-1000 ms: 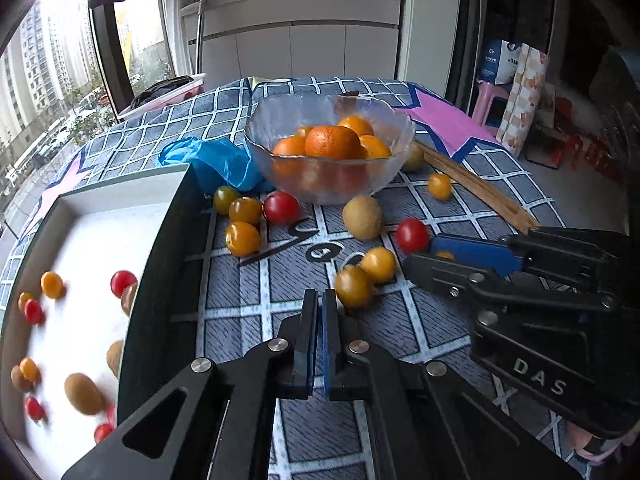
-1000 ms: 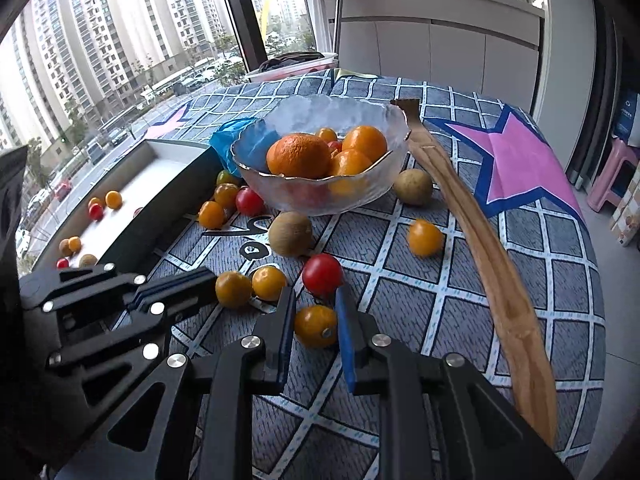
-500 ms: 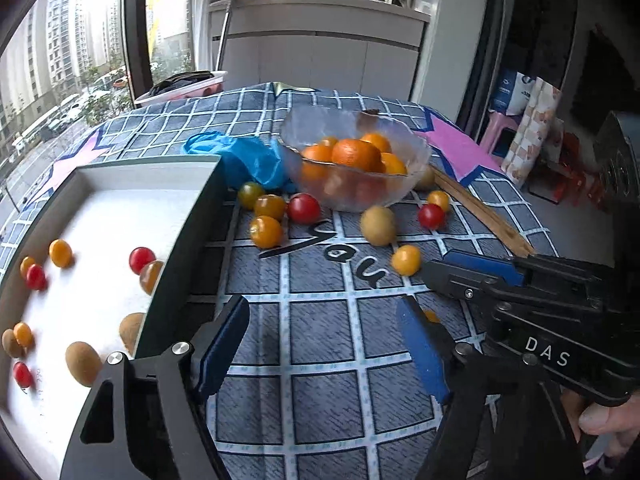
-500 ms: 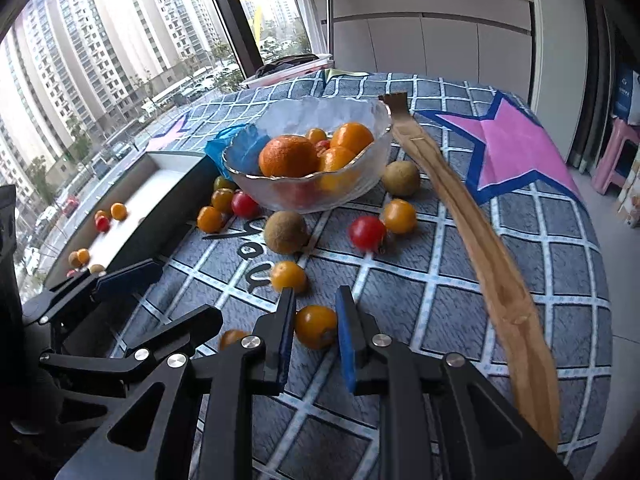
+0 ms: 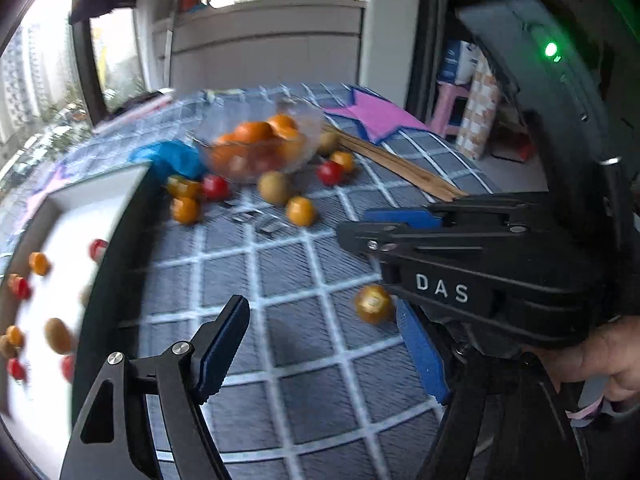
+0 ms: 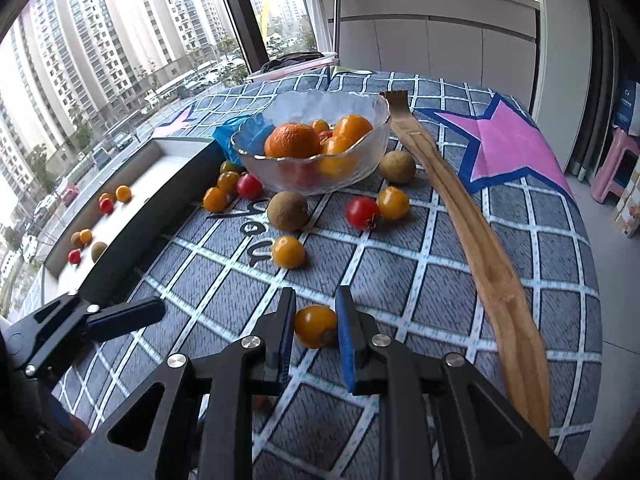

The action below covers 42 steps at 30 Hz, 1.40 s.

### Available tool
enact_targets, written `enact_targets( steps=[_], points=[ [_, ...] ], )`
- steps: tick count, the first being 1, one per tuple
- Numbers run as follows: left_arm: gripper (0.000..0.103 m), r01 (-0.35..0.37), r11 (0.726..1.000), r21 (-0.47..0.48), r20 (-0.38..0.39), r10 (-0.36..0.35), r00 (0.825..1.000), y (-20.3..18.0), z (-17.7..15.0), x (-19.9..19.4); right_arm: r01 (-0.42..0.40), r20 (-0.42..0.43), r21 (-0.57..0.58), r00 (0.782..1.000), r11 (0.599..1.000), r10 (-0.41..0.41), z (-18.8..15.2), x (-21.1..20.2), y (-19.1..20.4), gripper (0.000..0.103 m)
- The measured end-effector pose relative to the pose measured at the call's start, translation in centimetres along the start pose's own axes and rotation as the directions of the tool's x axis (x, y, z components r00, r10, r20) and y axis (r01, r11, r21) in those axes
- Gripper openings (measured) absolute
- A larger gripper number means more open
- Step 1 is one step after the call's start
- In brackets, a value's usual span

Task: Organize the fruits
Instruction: 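Grasp a yellow cherry tomato with the left tool, then carry the yellow tomatoes in both tools over the white tray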

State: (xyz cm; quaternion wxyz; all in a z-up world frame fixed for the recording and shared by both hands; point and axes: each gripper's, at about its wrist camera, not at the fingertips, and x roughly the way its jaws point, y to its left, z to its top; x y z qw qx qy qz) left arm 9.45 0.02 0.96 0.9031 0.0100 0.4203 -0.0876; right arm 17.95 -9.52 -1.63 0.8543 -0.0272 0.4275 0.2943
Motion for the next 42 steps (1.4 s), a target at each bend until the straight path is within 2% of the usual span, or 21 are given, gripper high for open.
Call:
enact_targets(
  steps=[4, 8, 9, 10, 13, 19, 26, 28, 33, 42],
  points=[
    [0.077, 0.057, 0.998, 0.028, -0.026, -0.056, 0.998, -1.2, -0.6, -0.3, -0.011, -0.002, 0.011, 1.000, 1.000, 0.011, -0.9, -0.8, -0.3, 0.022],
    [0.077, 0.066, 0.997, 0.050, -0.044, -0.064, 0.997, -1.7, -0.2, 0.4, 0.003, 0.011, 0.048, 1.000, 0.999, -0.004, -1.5, -1.7, -1.2, 0.022],
    [0.064, 0.064, 0.997, 0.054, -0.044, -0.061, 0.997, -1.7, 0.0, 0.5, 0.004, 0.022, 0.061, 1.000, 0.998, -0.005, -1.6, -2.0, -1.5, 0.022],
    [0.047, 0.039, 0.997, 0.069, -0.038, -0.037, 0.999, -1.9, 0.3, 0.7, -0.006, 0.043, 0.088, 0.999, 0.996, 0.003, -1.7, -2.4, -2.0, 0.022],
    [0.023, 0.014, 0.997, 0.076, -0.030, -0.012, 0.999, -1.4, 0.8, 1.0, -0.028, 0.073, 0.138, 0.997, 0.990, 0.018, -1.8, -3.1, -3.3, 0.022],
    [0.021, -0.034, 0.994, 0.102, -0.019, 0.036, 0.999, -2.0, -0.9, -0.6, -0.049, 0.085, 0.138, 0.996, 0.989, 0.037, -1.6, -3.3, -3.1, 0.022],
    [0.021, -0.058, 0.998, 0.036, -0.017, 0.059, 0.998, -0.4, -2.0, -1.6, -0.016, 0.065, 0.034, 0.998, 0.999, 0.013, -2.1, -2.9, 0.3, 0.022],
    [0.021, -0.074, 0.997, 0.029, -0.008, 0.074, 0.997, -0.1, -2.4, -2.1, 0.016, 0.053, -0.013, 0.998, 1.000, -0.016, -2.5, -3.0, 1.7, 0.022],
    [0.021, -0.074, 0.997, -0.010, 0.008, 0.074, 0.997, 0.8, -4.0, -3.6, 0.008, 0.044, -0.017, 0.999, 1.000, -0.008, -3.9, -3.3, 3.2, 0.022],
    [0.021, -0.180, 0.982, -0.057, 0.129, 0.186, 0.974, 2.7, -5.2, -6.8, 0.011, 0.091, -0.071, 0.996, 0.997, -0.005, -4.7, -4.1, 7.0, 0.021]
  ],
)
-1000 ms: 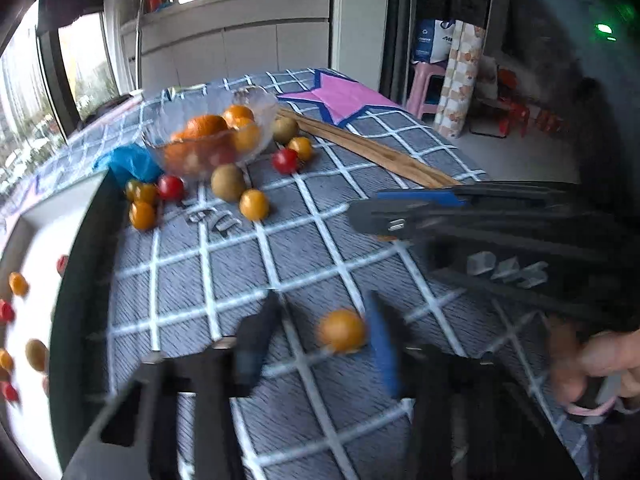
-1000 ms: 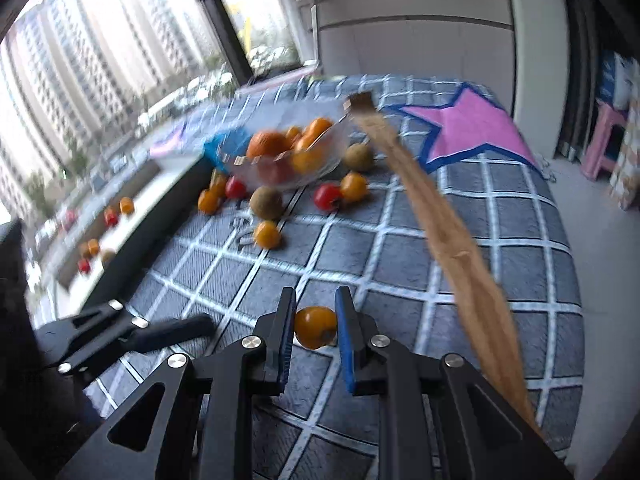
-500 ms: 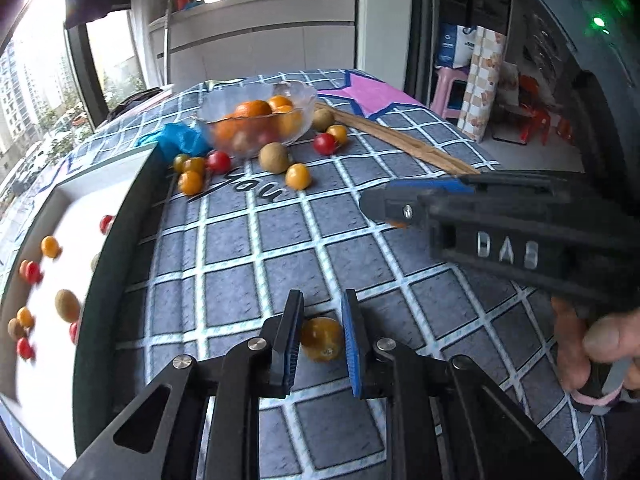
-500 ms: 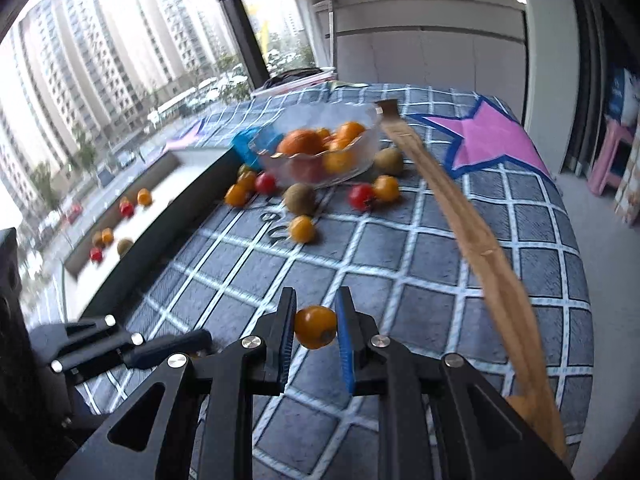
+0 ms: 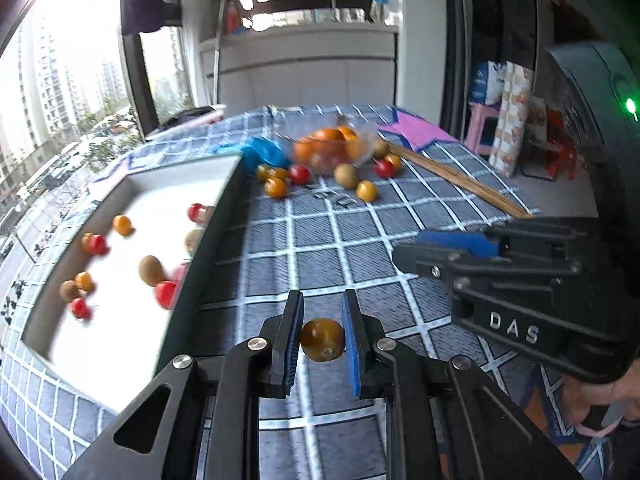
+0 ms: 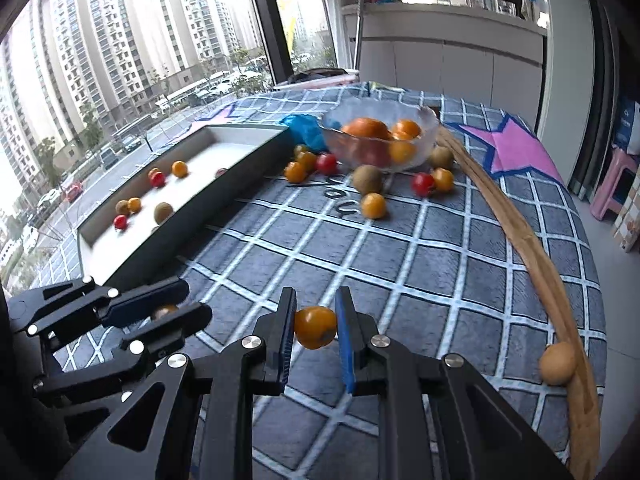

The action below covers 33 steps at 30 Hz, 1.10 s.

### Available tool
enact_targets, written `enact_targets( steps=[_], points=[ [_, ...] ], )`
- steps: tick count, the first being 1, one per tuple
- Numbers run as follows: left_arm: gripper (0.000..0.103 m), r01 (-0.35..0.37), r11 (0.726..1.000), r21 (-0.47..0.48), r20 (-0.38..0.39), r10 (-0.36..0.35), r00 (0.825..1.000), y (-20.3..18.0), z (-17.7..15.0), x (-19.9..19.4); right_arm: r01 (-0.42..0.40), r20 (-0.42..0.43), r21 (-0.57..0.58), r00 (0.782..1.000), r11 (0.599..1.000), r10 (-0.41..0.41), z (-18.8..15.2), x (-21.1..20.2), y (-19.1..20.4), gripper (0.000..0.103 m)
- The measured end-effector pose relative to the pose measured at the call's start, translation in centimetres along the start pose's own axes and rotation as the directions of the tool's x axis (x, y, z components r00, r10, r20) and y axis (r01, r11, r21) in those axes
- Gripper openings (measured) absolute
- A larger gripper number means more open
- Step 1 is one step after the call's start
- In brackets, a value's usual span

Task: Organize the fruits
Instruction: 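Carry the yellow tomatoes in both tools over the white tray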

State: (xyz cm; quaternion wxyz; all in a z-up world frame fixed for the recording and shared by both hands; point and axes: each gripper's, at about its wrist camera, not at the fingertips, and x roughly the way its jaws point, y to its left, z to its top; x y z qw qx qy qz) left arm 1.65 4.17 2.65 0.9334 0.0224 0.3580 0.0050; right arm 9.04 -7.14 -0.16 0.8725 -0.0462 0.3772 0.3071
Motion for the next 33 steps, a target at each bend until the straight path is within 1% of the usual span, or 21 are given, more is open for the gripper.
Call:
enact_targets(
  steps=[3, 7, 14, 18, 25, 27, 33],
  points=[
    [0.021, -0.025, 0.999, -0.031, 0.017, 0.026, 1.000, 1.1, -0.1, -0.6, -0.013, 0.031, -0.014, 0.999, 1.000, 0.014, 0.1, -0.3, 1.3, 0.021],
    [0.021, -0.033, 0.997, -0.075, 0.024, 0.034, 0.999, 2.9, -0.2, -0.9, -0.030, 0.070, -0.030, 0.997, 0.999, 0.032, 0.4, -0.4, 3.0, 0.021],
    [0.021, -0.070, 0.991, -0.117, 0.043, 0.076, 0.996, 5.2, -1.0, -1.3, -0.044, 0.136, -0.054, 0.989, 0.998, 0.051, 0.6, -0.3, 5.7, 0.021],
    [0.021, -0.099, 0.987, -0.131, 0.067, 0.108, 0.992, 6.5, -1.3, -1.9, -0.053, 0.159, -0.054, 0.985, 0.997, 0.061, 0.7, -0.4, 6.5, 0.021],
    [0.021, -0.129, 0.976, -0.178, 0.070, 0.143, 0.987, 9.1, -1.7, -2.0, -0.071, 0.186, -0.063, 0.979, 0.995, 0.082, 0.8, -0.2, 8.4, 0.021],
    [0.021, -0.137, 0.973, -0.187, 0.068, 0.152, 0.986, 9.6, -1.8, -2.0, -0.081, 0.207, -0.069, 0.974, 0.994, 0.094, 0.9, -0.2, 9.1, 0.021],
    [0.021, -0.147, 0.966, -0.215, 0.056, 0.163, 0.985, 11.2, -2.0, -1.9, -0.086, 0.214, -0.097, 0.971, 0.992, 0.105, 1.1, 0.3, 11.0, 0.021]
  ],
)
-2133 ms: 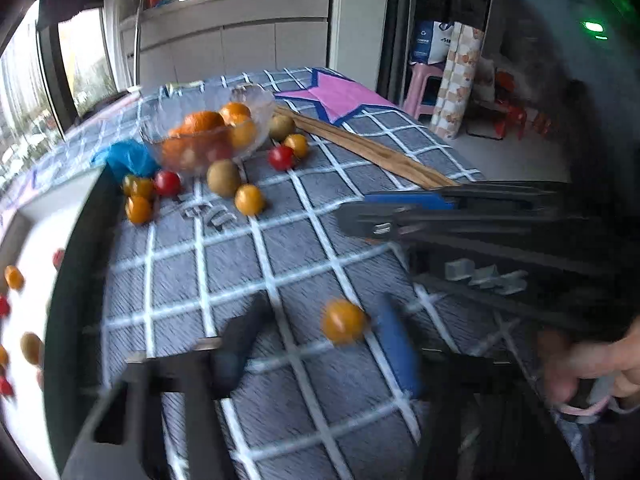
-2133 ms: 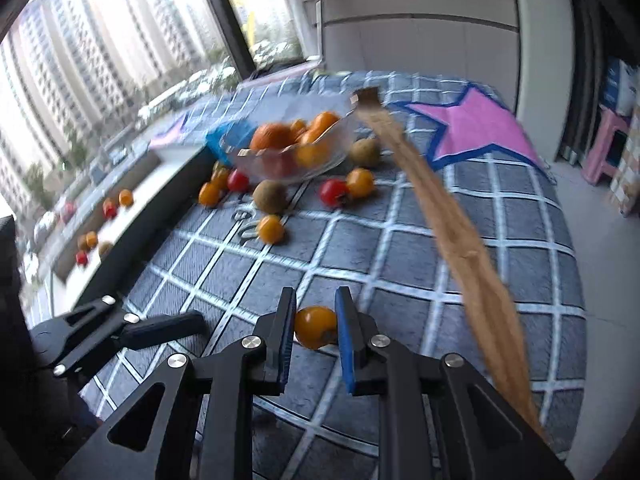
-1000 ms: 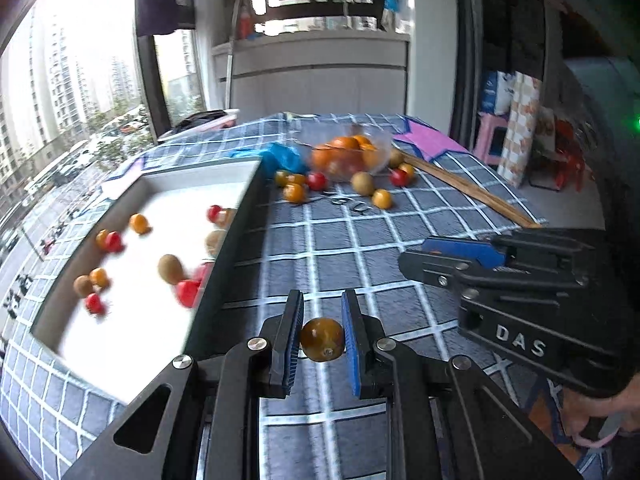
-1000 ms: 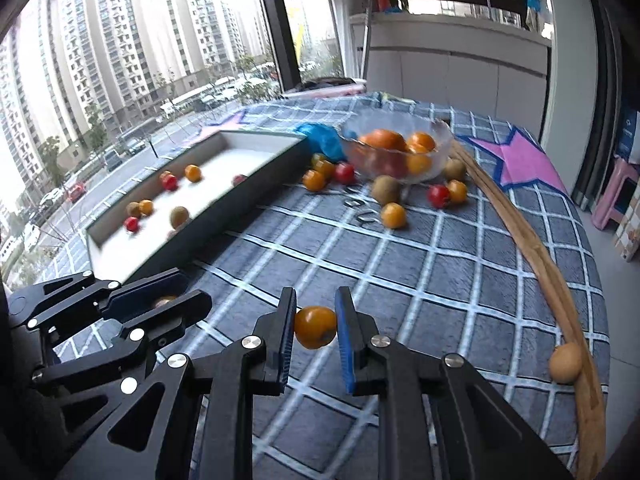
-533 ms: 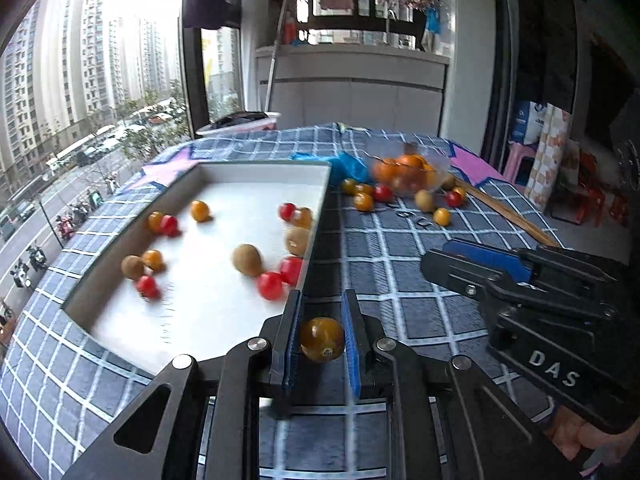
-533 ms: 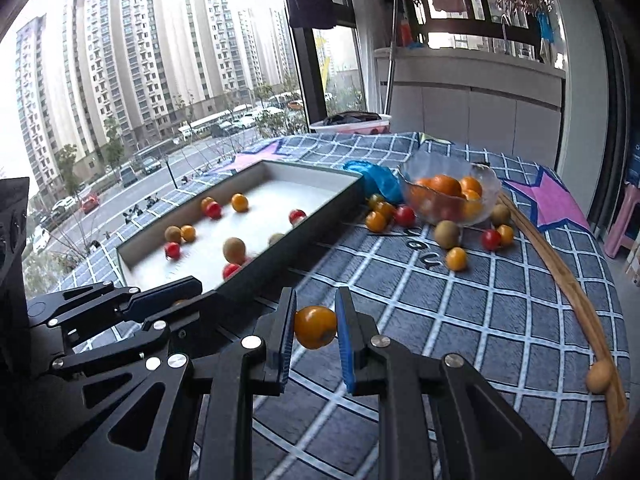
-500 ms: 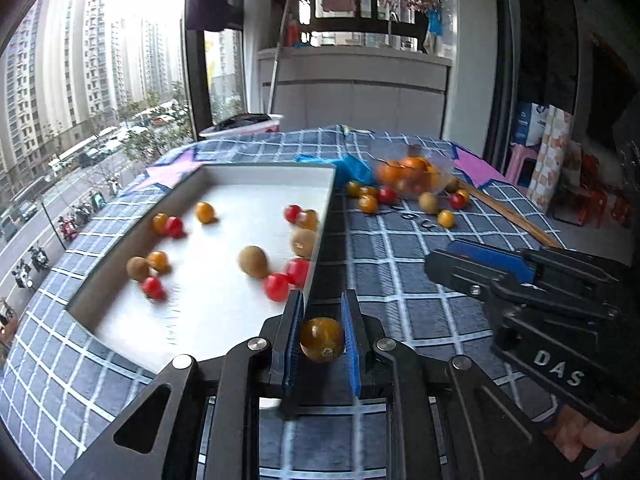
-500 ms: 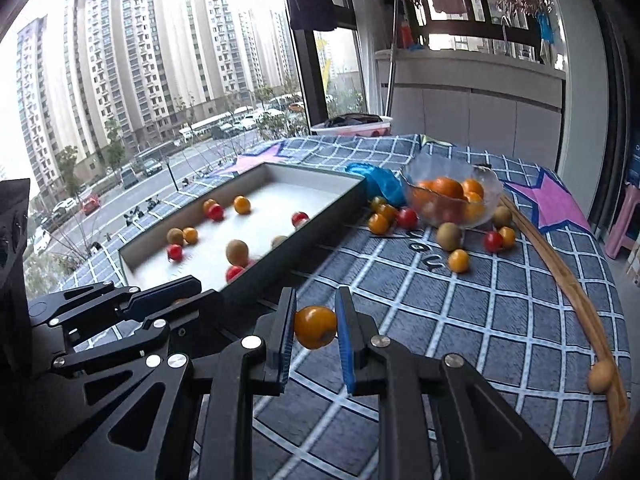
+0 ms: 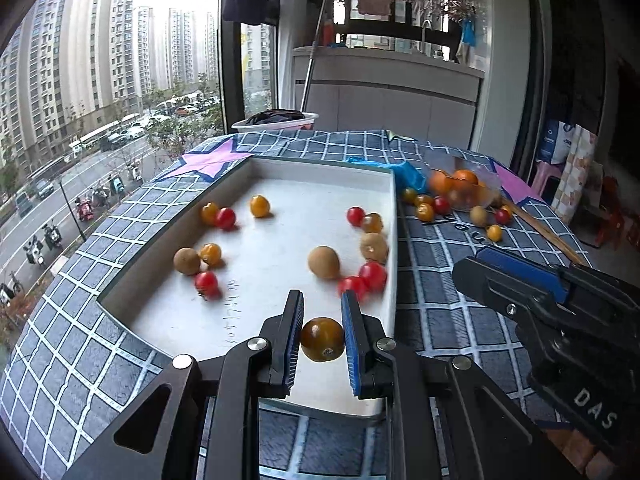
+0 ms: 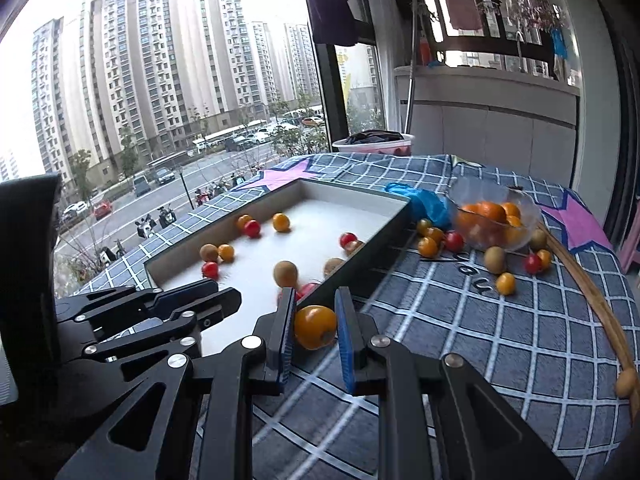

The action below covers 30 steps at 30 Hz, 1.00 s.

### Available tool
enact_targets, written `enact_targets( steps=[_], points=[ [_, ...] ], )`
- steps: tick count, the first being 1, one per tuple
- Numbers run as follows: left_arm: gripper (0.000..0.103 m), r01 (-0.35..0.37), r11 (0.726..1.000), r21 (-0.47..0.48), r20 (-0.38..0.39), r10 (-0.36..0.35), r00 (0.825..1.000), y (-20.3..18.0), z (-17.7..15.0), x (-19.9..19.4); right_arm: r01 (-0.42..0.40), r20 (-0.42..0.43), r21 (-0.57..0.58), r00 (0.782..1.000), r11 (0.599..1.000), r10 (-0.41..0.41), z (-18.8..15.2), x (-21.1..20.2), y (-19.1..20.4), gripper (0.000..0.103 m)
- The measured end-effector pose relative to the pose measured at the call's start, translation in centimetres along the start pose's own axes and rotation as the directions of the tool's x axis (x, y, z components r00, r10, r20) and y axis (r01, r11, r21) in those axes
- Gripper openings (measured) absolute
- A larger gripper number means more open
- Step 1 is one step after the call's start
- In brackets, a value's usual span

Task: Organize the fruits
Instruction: 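Carry the yellow tomatoes in both tools over the white tray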

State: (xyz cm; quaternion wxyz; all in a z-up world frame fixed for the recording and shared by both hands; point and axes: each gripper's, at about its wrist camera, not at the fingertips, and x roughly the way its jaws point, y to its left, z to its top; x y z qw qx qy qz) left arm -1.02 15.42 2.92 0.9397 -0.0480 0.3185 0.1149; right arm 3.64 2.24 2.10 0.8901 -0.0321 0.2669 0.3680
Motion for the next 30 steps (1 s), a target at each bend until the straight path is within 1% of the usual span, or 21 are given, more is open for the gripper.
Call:
enact_targets(
  steps=[10, 13, 21, 23, 26, 30],
  points=[
    [0.021, -0.035, 0.999, -0.015, -0.010, 0.034, 0.999, 2.8, 0.3, 0.4, -0.013, 0.007, -0.058, 1.000, 0.998, 0.013, 0.1, 1.0, 3.7, 0.021],
    [0.021, -0.032, 0.999, -0.023, -0.013, 0.032, 0.999, 3.6, 0.5, 0.6, -0.012, 0.010, -0.069, 1.000, 0.998, 0.013, 0.2, 1.3, 4.3, 0.021],
    [0.021, -0.008, 0.997, -0.071, -0.035, 0.006, 0.999, 5.6, 0.9, 1.6, -0.009, -0.017, -0.080, 1.000, 0.997, 0.008, 0.6, 2.8, 5.4, 0.021],
    [0.021, -0.012, 0.997, -0.075, -0.037, 0.009, 0.999, 6.1, 0.9, 1.7, -0.010, -0.026, -0.085, 1.000, 0.996, 0.008, 0.8, 3.4, 5.7, 0.021],
    [0.021, -0.036, 0.997, -0.066, -0.054, 0.032, 0.998, 7.4, 1.2, 2.3, -0.016, -0.044, -0.084, 0.999, 0.996, 0.013, 1.0, 4.3, 6.2, 0.021],
    [0.021, -0.037, 0.995, -0.088, -0.090, 0.029, 0.996, 9.2, 1.4, 3.3, -0.015, -0.068, -0.090, 0.998, 0.996, 0.009, 1.1, 5.2, 6.9, 0.021]
  ],
)
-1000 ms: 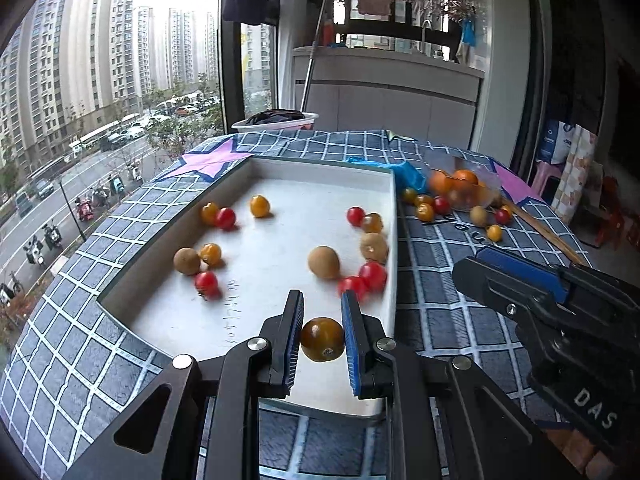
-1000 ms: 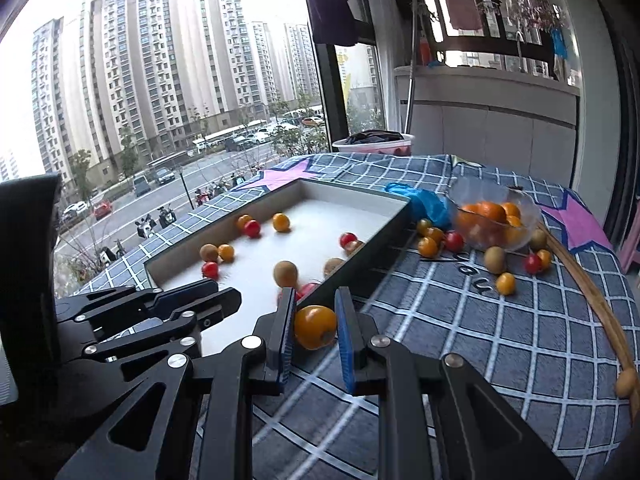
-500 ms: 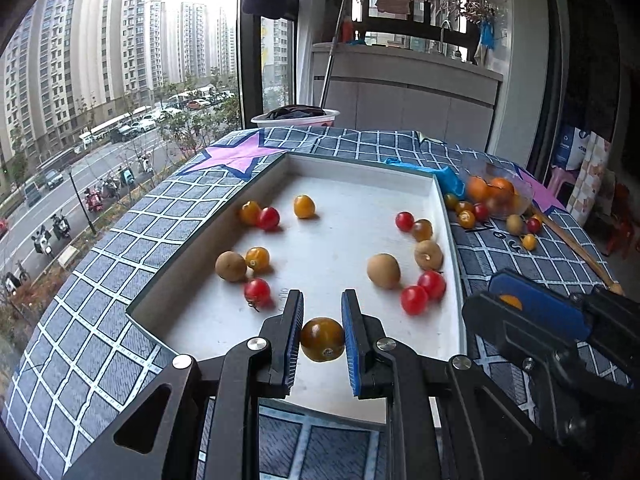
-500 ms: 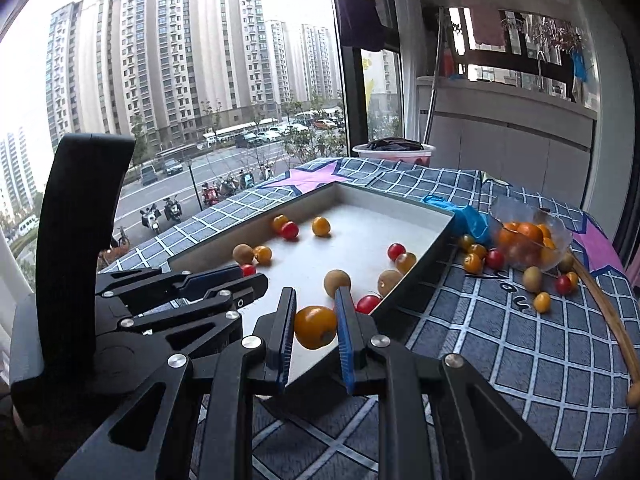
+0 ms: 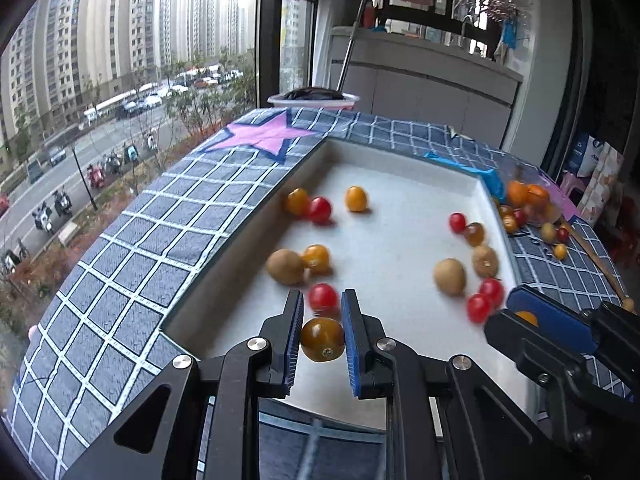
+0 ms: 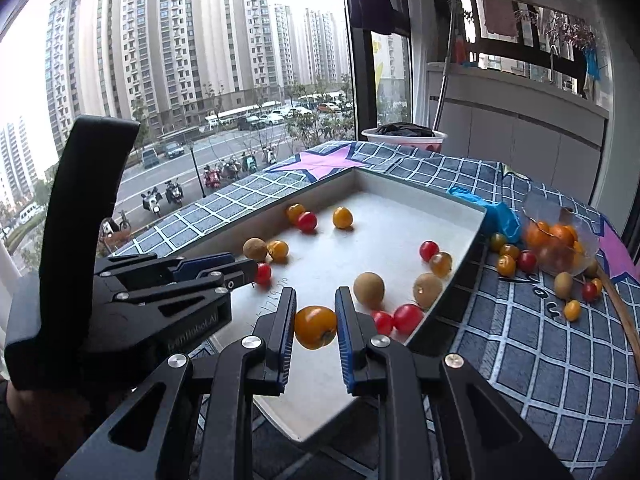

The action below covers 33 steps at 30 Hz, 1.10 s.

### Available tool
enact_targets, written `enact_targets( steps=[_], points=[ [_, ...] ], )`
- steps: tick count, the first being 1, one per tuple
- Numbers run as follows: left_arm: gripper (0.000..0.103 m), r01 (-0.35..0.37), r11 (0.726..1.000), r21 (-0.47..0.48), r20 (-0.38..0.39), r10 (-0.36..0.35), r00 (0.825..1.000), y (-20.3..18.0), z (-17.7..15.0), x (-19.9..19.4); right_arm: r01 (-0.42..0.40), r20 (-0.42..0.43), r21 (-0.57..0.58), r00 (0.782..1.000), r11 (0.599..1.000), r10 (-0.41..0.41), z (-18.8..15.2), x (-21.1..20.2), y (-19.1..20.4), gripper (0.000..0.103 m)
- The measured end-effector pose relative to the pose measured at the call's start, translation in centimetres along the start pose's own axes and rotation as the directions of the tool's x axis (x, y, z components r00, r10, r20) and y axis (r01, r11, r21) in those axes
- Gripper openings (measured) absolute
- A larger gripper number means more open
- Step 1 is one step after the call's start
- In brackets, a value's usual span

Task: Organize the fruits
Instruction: 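Carry the yellow tomatoes in both tools over the white tray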

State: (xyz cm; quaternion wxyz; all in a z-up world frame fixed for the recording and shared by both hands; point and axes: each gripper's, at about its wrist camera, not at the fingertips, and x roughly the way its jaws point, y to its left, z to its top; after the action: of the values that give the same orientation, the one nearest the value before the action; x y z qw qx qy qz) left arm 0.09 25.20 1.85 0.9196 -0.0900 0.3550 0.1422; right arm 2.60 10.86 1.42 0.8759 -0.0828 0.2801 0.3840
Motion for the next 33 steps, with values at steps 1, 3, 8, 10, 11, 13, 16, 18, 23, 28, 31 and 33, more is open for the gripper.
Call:
enact_targets(
  steps=[1, 3, 8, 10, 11, 13, 16, 18, 23, 28, 31, 33],
  points=[
    [0.021, -0.009, 1.000, -0.009, -0.003, 0.009, 1.000, 0.4, 0.1, 0.1, 0.003, -0.005, -0.001, 1.000, 1.000, -0.003, 0.0, 0.2, 0.1, 0.021],
    [0.021, -0.015, 1.000, -0.019, -0.006, 0.015, 1.000, 1.0, 0.3, 0.3, 0.006, -0.017, -0.001, 1.000, 1.000, -0.006, 0.1, 0.5, 0.2, 0.021],
    [0.021, -0.017, 1.000, -0.008, -0.035, 0.017, 0.999, 1.6, 0.5, 1.2, 0.012, -0.043, 0.002, 0.999, 1.000, -0.012, 0.2, 1.2, 0.4, 0.021],
    [0.021, -0.009, 1.000, 0.001, -0.041, 0.009, 0.999, 1.6, 0.5, 1.4, 0.016, -0.051, 0.005, 0.999, 1.000, -0.016, 0.2, 1.4, 0.4, 0.021],
    [0.021, -0.010, 1.000, 0.001, -0.043, 0.010, 0.999, 1.6, 0.5, 1.5, 0.020, -0.054, 0.007, 0.998, 1.000, -0.019, 0.2, 1.4, 0.4, 0.021],
    [0.021, -0.009, 1.000, -0.001, -0.047, 0.009, 0.999, 1.6, 0.6, 1.7, 0.028, -0.054, 0.012, 0.998, 1.000, -0.027, 0.3, 1.4, 0.4, 0.021],
    [0.021, -0.006, 1.000, 0.000, -0.050, 0.006, 0.999, 1.6, 0.6, 1.8, 0.033, -0.061, 0.020, 0.998, 0.999, -0.031, 0.3, 1.4, 0.4, 0.021],
    [0.021, -0.006, 1.000, 0.003, -0.049, 0.006, 0.999, 1.6, 0.6, 1.8, 0.036, -0.069, 0.028, 0.997, 0.999, -0.034, 0.3, 1.5, 0.3, 0.021],
    [0.021, -0.010, 1.000, 0.012, -0.046, 0.011, 0.999, 1.4, 0.8, 1.9, 0.036, -0.092, 0.019, 0.995, 0.999, -0.035, 0.3, 1.9, 0.4, 0.021],
    [0.021, -0.006, 1.000, 0.016, -0.027, 0.006, 1.000, 1.1, 1.2, 1.8, 0.043, -0.111, 0.002, 0.993, 0.999, -0.043, 0.3, 2.2, 0.7, 0.021],
    [0.021, -0.001, 0.999, 0.032, -0.019, 0.002, 1.000, 0.8, 1.4, 1.9, 0.048, -0.119, 0.004, 0.992, 0.999, -0.047, 0.4, 2.4, 0.6, 0.021],
    [0.021, 0.006, 0.999, 0.034, -0.021, -0.006, 1.000, 0.7, 1.6, 2.1, 0.050, -0.125, 0.010, 0.991, 0.999, -0.049, 0.3, 2.5, 0.5, 0.021]
  ],
)
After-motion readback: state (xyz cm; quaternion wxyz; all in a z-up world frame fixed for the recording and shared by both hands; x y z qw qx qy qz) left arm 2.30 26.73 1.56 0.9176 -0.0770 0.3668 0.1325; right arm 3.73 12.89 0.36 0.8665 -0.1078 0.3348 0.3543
